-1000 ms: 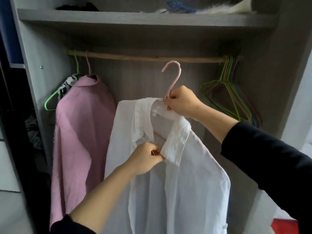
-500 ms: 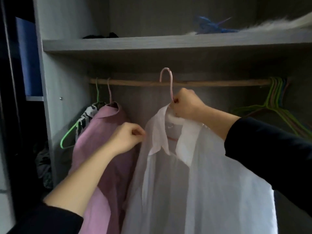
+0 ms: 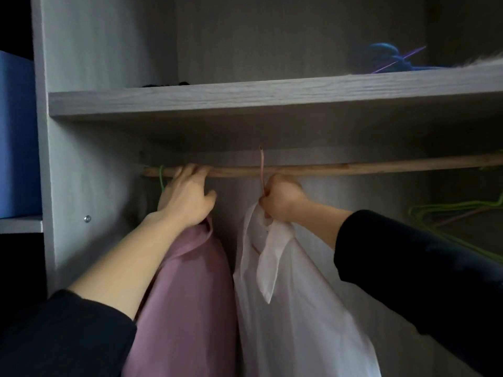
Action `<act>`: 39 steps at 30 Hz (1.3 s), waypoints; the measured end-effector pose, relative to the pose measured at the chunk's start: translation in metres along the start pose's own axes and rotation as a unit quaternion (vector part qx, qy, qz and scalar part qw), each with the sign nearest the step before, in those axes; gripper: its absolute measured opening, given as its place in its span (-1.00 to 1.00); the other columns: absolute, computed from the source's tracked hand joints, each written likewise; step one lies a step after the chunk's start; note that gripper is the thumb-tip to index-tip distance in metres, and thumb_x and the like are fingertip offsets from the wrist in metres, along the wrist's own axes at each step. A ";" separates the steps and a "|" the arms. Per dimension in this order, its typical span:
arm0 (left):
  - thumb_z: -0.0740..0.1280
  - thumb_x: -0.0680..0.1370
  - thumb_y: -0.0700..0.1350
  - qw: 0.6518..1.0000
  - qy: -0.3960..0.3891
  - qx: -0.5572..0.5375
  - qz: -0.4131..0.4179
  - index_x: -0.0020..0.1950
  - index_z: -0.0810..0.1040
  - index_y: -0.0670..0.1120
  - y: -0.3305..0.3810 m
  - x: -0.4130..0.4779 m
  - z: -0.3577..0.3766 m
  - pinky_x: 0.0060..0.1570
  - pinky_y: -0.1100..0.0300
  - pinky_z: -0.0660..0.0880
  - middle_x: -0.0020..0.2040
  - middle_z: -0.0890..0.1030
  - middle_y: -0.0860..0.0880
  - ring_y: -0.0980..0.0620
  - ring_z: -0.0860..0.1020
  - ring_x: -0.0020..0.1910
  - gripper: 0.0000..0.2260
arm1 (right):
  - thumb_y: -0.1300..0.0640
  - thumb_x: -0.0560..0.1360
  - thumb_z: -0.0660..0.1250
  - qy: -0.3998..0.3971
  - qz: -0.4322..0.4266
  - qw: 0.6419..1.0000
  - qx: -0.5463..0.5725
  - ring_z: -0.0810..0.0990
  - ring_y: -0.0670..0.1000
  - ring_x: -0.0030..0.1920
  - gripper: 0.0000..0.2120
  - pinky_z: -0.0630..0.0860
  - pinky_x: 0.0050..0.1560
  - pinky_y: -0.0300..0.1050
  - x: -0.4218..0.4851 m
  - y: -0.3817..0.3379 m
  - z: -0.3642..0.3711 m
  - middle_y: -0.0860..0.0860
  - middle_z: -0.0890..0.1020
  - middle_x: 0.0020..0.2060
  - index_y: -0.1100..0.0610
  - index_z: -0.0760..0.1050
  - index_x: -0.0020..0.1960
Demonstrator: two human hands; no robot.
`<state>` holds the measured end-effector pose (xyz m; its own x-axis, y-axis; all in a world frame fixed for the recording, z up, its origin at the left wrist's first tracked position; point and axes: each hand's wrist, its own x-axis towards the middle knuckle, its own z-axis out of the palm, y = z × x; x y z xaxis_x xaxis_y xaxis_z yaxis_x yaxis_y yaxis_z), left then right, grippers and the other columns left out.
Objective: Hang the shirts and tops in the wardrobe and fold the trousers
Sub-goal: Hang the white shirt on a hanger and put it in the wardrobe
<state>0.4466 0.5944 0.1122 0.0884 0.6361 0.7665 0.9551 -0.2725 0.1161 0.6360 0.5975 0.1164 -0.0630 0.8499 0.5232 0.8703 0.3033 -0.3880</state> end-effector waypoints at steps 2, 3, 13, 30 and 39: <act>0.23 0.56 -0.09 0.999 -0.010 0.043 0.017 0.49 0.24 -0.05 -0.009 0.013 0.004 0.43 -0.02 0.04 0.48 0.26 -0.06 -0.08 0.11 0.49 -0.51 | 0.14 0.54 0.29 -0.007 0.000 1.000 -0.019 0.58 0.06 -0.13 -0.90 0.46 -0.21 -0.17 0.012 -0.007 0.009 0.08 0.60 -0.11 0.15 0.53 0.01; 0.23 0.56 -0.11 0.998 -0.012 0.057 0.027 0.51 0.22 -0.03 -0.014 0.018 0.007 0.44 -0.03 -0.01 0.49 0.24 -0.03 -0.05 0.07 0.51 -0.49 | 0.15 0.53 0.31 -0.007 0.002 1.000 -0.020 0.57 0.05 -0.15 -0.95 0.46 -0.25 -0.17 0.017 -0.011 0.012 0.07 0.59 -0.12 0.13 0.50 -0.04; 0.21 0.54 -0.21 0.997 0.060 0.002 0.042 0.47 0.31 -0.04 -0.026 0.027 0.023 0.31 0.00 0.28 0.43 0.33 -0.06 -0.14 0.33 0.37 -0.52 | 0.23 0.44 0.35 -0.017 0.022 1.000 0.002 0.64 0.06 -0.36 -0.86 0.66 -0.24 -0.03 0.036 -0.035 0.053 0.07 0.58 -0.40 0.17 0.47 -0.29; 0.17 0.59 -0.04 1.000 0.019 -0.009 0.004 0.47 0.25 -0.12 0.032 0.022 0.015 0.45 -0.07 0.07 0.45 0.28 -0.17 -0.20 0.23 0.42 -0.53 | 0.05 0.49 0.33 0.028 0.034 0.998 0.039 0.60 0.06 -0.12 -0.81 0.54 -0.15 -0.15 -0.013 0.056 0.007 0.07 0.62 -0.05 0.11 0.59 0.04; 0.20 0.57 -0.02 0.987 -0.009 -0.068 0.144 0.48 0.26 -0.01 0.176 0.023 0.045 0.44 0.07 0.10 0.46 0.27 -0.09 -0.10 0.21 0.44 -0.53 | 0.04 0.54 0.22 0.034 0.030 0.970 -0.240 0.57 0.17 0.02 -0.79 0.52 -0.06 -0.05 -0.077 0.161 -0.060 0.11 0.58 0.07 0.14 0.47 0.10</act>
<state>0.6290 0.5933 0.1220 0.3566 0.5307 0.7689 0.8430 -0.5376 -0.0198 0.8100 0.5553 0.0590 0.0130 0.8247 0.5655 0.9995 0.0053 -0.0306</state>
